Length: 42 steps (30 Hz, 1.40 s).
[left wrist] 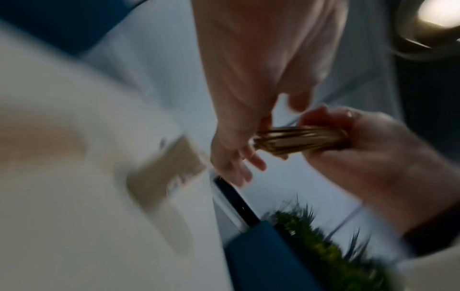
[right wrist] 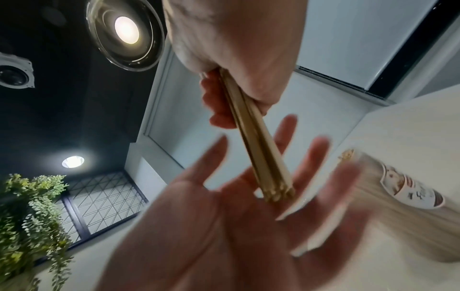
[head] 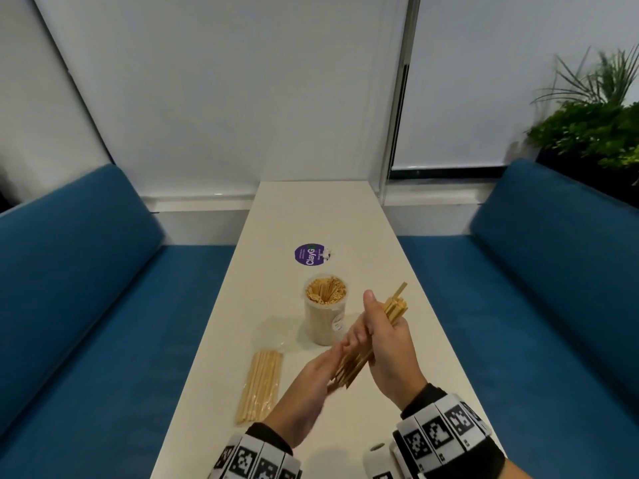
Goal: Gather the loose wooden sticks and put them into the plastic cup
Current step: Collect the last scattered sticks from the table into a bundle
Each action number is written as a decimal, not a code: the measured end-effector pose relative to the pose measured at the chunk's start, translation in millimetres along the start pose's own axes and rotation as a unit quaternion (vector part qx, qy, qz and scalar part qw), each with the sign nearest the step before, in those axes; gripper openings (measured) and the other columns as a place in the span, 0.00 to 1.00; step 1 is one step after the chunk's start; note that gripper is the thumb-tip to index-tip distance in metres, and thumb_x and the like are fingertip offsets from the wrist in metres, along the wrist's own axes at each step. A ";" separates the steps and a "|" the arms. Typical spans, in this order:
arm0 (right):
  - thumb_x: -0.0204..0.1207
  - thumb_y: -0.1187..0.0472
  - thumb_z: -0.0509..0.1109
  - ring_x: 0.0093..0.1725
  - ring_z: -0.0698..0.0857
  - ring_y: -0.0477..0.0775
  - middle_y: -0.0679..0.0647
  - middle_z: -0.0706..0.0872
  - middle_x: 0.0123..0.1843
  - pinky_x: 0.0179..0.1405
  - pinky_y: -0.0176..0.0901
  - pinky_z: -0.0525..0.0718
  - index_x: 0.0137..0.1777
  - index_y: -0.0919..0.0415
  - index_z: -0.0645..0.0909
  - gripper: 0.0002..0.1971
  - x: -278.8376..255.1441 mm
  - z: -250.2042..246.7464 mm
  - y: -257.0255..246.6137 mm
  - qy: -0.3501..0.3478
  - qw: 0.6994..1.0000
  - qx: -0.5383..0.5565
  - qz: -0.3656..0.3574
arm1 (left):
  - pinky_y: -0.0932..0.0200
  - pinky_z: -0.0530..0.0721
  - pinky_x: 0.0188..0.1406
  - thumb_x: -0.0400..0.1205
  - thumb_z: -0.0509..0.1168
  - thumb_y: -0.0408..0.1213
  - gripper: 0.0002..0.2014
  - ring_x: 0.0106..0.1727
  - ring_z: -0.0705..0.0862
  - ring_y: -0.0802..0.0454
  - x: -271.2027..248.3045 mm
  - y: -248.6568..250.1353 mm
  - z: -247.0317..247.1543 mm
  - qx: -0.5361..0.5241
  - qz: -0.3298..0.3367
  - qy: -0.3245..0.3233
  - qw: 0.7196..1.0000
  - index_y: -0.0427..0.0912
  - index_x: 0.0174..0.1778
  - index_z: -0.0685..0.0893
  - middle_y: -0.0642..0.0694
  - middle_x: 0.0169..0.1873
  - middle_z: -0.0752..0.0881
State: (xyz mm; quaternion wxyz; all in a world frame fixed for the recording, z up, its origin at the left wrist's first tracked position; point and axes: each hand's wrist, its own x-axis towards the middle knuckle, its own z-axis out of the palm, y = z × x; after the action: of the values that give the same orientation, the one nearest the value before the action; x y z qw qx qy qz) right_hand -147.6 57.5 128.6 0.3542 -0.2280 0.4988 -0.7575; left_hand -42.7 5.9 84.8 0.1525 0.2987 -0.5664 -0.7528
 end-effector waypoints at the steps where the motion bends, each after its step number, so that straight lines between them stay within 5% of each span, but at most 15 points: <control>1: 0.82 0.53 0.59 0.24 0.82 0.55 0.56 0.74 0.18 0.34 0.46 0.84 0.16 0.56 0.72 0.29 -0.2 -1.5 -1.4 -0.001 1.000 -0.007 -0.005 | 0.64 0.77 0.59 0.81 0.57 0.57 0.15 0.63 0.80 0.60 -2.3 -0.3 -4.1 0.095 0.048 -0.009 0.994 0.58 0.60 0.79 0.57 0.60 0.84; 5: 0.84 0.53 0.57 0.49 0.91 0.55 0.62 0.87 0.29 0.52 0.43 0.81 0.24 0.62 0.71 0.25 -7.1 0.0 2.5 -0.011 1.000 -0.025 -0.008 | 0.72 0.79 0.53 0.79 0.66 0.50 0.16 0.53 0.83 0.66 -5.1 7.1 -6.2 0.278 0.136 -0.061 0.949 0.60 0.61 0.72 0.59 0.53 0.84; 9: 0.80 0.49 0.60 0.56 0.87 0.42 0.55 0.93 0.44 0.54 0.32 0.75 0.30 0.62 0.73 0.21 -11.2 3.1 1.7 -0.050 0.992 -0.112 0.017 | 0.64 0.78 0.38 0.85 0.58 0.43 0.10 0.34 0.77 0.62 -7.7 5.0 0.7 0.312 0.162 -0.067 0.934 0.45 0.60 0.73 0.52 0.37 0.80; 11: 0.72 0.46 0.67 0.59 0.85 0.41 0.48 0.90 0.52 0.56 0.31 0.78 0.44 0.55 0.81 0.12 -8.9 -2.5 -0.6 -0.053 0.987 -0.151 0.006 | 0.62 0.73 0.37 0.86 0.55 0.41 0.05 0.33 0.72 0.62 -9.0 0.9 -0.8 0.335 0.172 -0.058 0.924 0.46 0.53 0.73 0.48 0.37 0.78; 13: 0.63 0.45 0.76 0.64 0.80 0.39 0.41 0.80 0.65 0.58 0.29 0.78 0.65 0.46 0.71 0.31 -6.0 -13.8 -1.5 -0.021 0.976 -0.210 -0.050 | 0.67 0.69 0.33 0.87 0.53 0.39 0.05 0.31 0.69 0.63 -11.4 -0.7 -2.7 0.353 0.172 -0.052 0.918 0.50 0.45 0.70 0.52 0.34 0.75; 16: 0.63 0.38 0.76 0.75 0.63 0.33 0.27 0.60 0.74 0.71 0.26 0.61 0.80 0.47 0.56 0.48 -3.0 -30.0 -8.8 0.026 0.900 -0.378 -0.216 | 0.70 0.68 0.30 0.87 0.53 0.40 0.06 0.29 0.68 0.63 -15.0 -1.9 -4.4 0.373 0.159 -0.052 0.913 0.50 0.44 0.69 0.55 0.32 0.73; 18: 0.70 0.35 0.67 0.74 0.61 0.32 0.30 0.61 0.75 0.71 0.26 0.59 0.79 0.49 0.59 0.41 -2.1 -34.1 -10.5 -0.004 0.830 -0.490 -0.266 | 0.70 0.68 0.30 0.87 0.53 0.40 0.06 0.29 0.68 0.63 -15.4 -2.1 -4.7 0.377 0.159 -0.051 0.911 0.50 0.44 0.69 0.55 0.32 0.73; 20: 0.78 0.38 0.58 0.69 0.66 0.32 0.39 0.71 0.73 0.70 0.26 0.65 0.77 0.51 0.65 0.30 -6.5 -31.7 -7.2 -0.053 0.799 -0.543 -0.253 | 0.71 0.68 0.30 0.87 0.53 0.41 0.06 0.29 0.69 0.63 -15.6 -0.3 -2.9 0.375 0.152 -0.049 0.913 0.52 0.43 0.69 0.56 0.32 0.74; 24: 0.82 0.49 0.58 0.62 0.75 0.36 0.42 0.78 0.65 0.55 0.12 0.69 0.70 0.50 0.72 0.18 -14.4 -31.6 -0.4 -0.086 0.822 -0.532 -0.186 | 0.70 0.68 0.29 0.87 0.53 0.43 0.07 0.26 0.70 0.64 -18.6 0.5 0.6 0.375 0.130 -0.053 0.916 0.54 0.42 0.68 0.57 0.30 0.72; 26: 0.78 0.47 0.63 0.60 0.80 0.39 0.36 0.77 0.61 0.55 0.23 0.78 0.69 0.45 0.68 0.20 -13.8 -31.9 0.8 -0.058 0.882 -0.446 -0.143 | 0.69 0.67 0.29 0.87 0.53 0.43 0.07 0.26 0.70 0.64 -19.6 -1.5 -1.1 0.373 0.131 -0.054 0.917 0.53 0.42 0.68 0.57 0.30 0.72; 28: 0.74 0.46 0.69 0.49 0.83 0.39 0.37 0.78 0.57 0.42 0.29 0.81 0.68 0.45 0.66 0.24 -10.9 -30.1 -0.2 -0.024 0.936 -0.347 -0.057 | 0.69 0.67 0.30 0.87 0.53 0.43 0.06 0.28 0.70 0.63 -19.0 -2.0 -3.0 0.378 0.133 -0.056 0.915 0.51 0.44 0.69 0.57 0.31 0.73; 32: 0.76 0.53 0.70 0.23 0.75 0.44 0.58 0.83 0.34 0.22 0.33 0.73 0.44 0.63 0.79 0.12 -6.8 -28.8 -4.6 -0.090 0.961 -0.257 0.040 | 0.70 0.68 0.29 0.86 0.54 0.45 0.08 0.28 0.69 0.63 -17.2 -2.2 -4.1 0.385 0.127 -0.062 0.912 0.45 0.49 0.72 0.57 0.31 0.72; 36: 0.79 0.56 0.67 0.21 0.76 0.45 0.64 0.82 0.32 0.22 0.35 0.77 0.39 0.70 0.76 0.15 -5.3 -24.9 -8.2 -0.065 0.942 -0.326 -0.039 | 0.71 0.75 0.36 0.83 0.60 0.49 0.09 0.30 0.74 0.67 -16.4 -2.2 -5.0 0.268 0.097 -0.057 0.957 0.49 0.50 0.79 0.57 0.31 0.77; 39: 0.79 0.57 0.67 0.22 0.77 0.45 0.59 0.80 0.28 0.24 0.35 0.79 0.37 0.66 0.77 0.14 -5.4 -20.5 -12.9 -0.039 0.938 -0.331 -0.093 | 0.60 0.82 0.51 0.81 0.55 0.56 0.24 0.45 0.84 0.55 -15.5 -5.7 -10.8 -0.042 0.001 0.008 0.999 0.42 0.56 0.86 0.48 0.42 0.88; 42: 0.78 0.57 0.68 0.23 0.78 0.43 0.47 0.80 0.24 0.25 0.32 0.80 0.33 0.56 0.77 0.11 -11.0 -13.6 -13.3 -0.031 0.934 -0.328 -0.141 | 0.48 0.86 0.49 0.84 0.51 0.54 0.30 0.53 0.85 0.39 -11.2 -8.8 -14.1 -0.405 -0.112 0.026 0.907 0.29 0.60 0.83 0.31 0.54 0.87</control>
State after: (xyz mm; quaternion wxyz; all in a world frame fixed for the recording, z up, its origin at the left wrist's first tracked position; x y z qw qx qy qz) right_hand -154.2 77.3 135.4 0.1646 -0.4231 0.6706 -0.5867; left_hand -24.3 4.3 77.0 0.1900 0.2918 -0.1712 -0.9217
